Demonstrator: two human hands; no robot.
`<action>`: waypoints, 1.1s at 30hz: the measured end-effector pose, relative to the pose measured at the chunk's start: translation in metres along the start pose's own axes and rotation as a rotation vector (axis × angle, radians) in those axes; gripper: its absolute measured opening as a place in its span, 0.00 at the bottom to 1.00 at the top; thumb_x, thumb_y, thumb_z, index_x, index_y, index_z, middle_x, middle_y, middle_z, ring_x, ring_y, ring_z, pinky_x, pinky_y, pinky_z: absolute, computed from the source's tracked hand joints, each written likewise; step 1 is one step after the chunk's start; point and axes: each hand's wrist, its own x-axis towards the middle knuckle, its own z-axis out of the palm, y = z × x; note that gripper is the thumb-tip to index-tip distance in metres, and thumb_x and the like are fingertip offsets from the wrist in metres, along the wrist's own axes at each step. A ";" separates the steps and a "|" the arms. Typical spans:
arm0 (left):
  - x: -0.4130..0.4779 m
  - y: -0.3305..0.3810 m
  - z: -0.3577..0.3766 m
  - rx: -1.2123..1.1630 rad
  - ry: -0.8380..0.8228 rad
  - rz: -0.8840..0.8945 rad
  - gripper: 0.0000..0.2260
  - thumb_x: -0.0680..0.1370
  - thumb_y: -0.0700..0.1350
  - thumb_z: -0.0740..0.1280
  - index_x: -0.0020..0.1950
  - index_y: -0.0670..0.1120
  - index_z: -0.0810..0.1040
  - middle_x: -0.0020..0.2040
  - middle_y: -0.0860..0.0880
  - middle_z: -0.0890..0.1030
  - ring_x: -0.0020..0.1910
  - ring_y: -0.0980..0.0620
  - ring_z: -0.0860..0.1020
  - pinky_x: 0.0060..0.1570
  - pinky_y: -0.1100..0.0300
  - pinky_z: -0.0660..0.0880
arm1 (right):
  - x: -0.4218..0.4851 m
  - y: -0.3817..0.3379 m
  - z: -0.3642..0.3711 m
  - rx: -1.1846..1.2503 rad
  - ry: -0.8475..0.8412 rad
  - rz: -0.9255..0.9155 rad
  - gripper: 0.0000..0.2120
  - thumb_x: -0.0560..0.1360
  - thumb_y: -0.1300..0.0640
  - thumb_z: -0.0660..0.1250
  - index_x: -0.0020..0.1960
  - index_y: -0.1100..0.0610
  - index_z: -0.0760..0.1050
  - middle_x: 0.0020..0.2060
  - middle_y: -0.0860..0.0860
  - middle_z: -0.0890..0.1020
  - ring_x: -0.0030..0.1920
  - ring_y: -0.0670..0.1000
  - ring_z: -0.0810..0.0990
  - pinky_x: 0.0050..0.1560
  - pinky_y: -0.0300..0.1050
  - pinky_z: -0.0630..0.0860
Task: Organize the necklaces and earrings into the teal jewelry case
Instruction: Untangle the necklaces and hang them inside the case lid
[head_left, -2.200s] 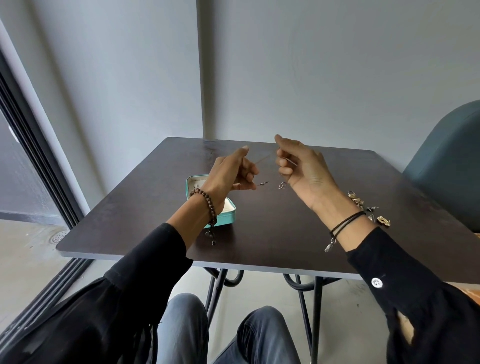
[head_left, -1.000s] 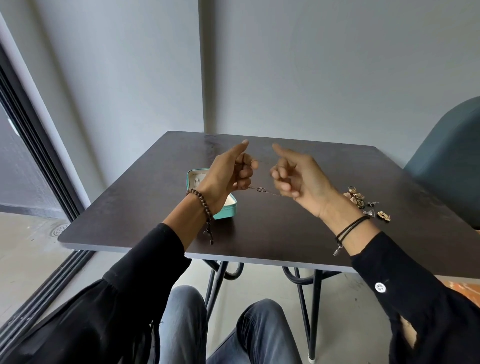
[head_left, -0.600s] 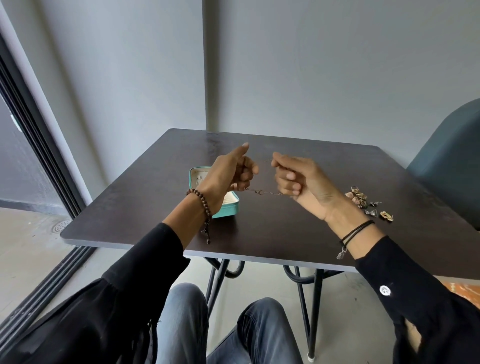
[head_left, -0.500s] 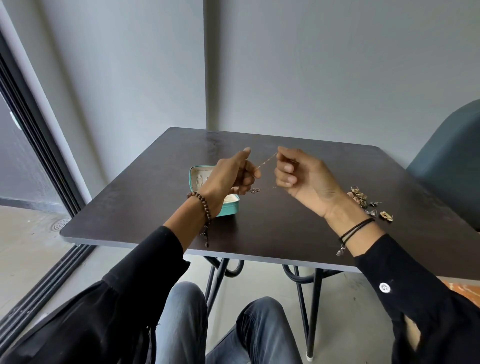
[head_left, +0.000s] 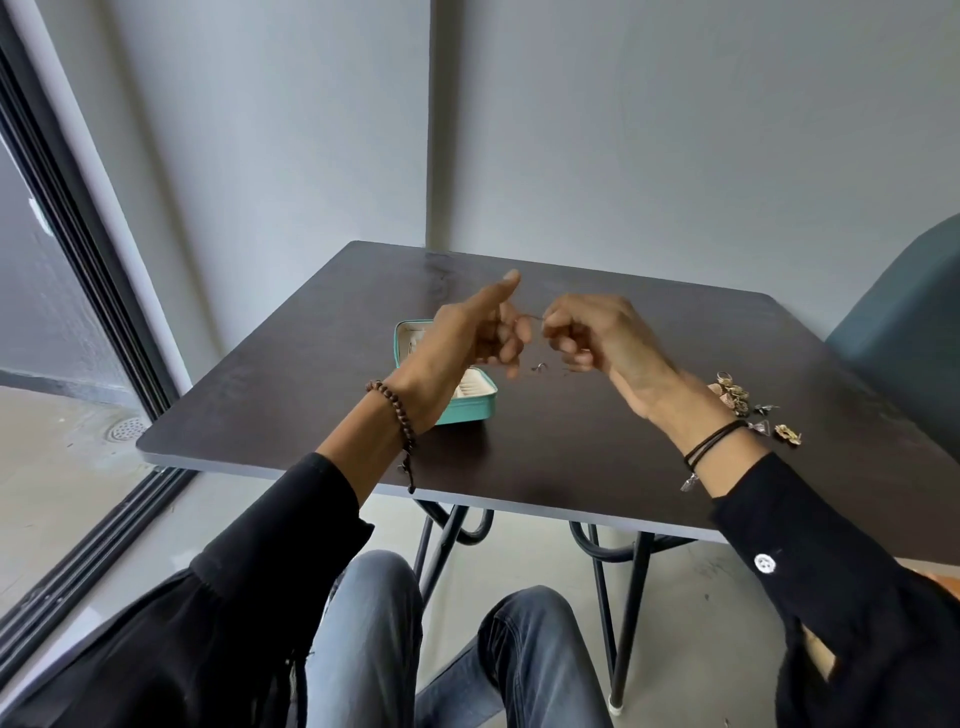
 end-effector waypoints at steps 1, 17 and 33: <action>0.001 0.001 -0.003 -0.041 0.002 -0.009 0.25 0.82 0.59 0.57 0.37 0.43 0.79 0.29 0.47 0.73 0.29 0.50 0.72 0.38 0.60 0.71 | -0.001 0.001 0.001 -0.022 -0.025 -0.001 0.13 0.76 0.58 0.64 0.33 0.55 0.75 0.27 0.51 0.70 0.29 0.49 0.62 0.31 0.43 0.60; 0.002 -0.013 -0.025 0.017 0.142 -0.042 0.15 0.81 0.51 0.66 0.36 0.46 0.78 0.32 0.48 0.76 0.30 0.51 0.76 0.40 0.60 0.72 | 0.016 -0.007 0.017 0.135 -0.032 -0.018 0.07 0.78 0.58 0.67 0.45 0.61 0.82 0.33 0.51 0.75 0.31 0.49 0.68 0.34 0.41 0.65; 0.014 -0.057 -0.082 0.105 0.741 -0.082 0.08 0.77 0.46 0.69 0.48 0.42 0.83 0.41 0.48 0.84 0.35 0.55 0.76 0.37 0.64 0.72 | 0.068 -0.009 0.047 -0.009 -0.018 -0.068 0.08 0.79 0.55 0.67 0.46 0.58 0.83 0.46 0.52 0.87 0.47 0.48 0.82 0.56 0.47 0.75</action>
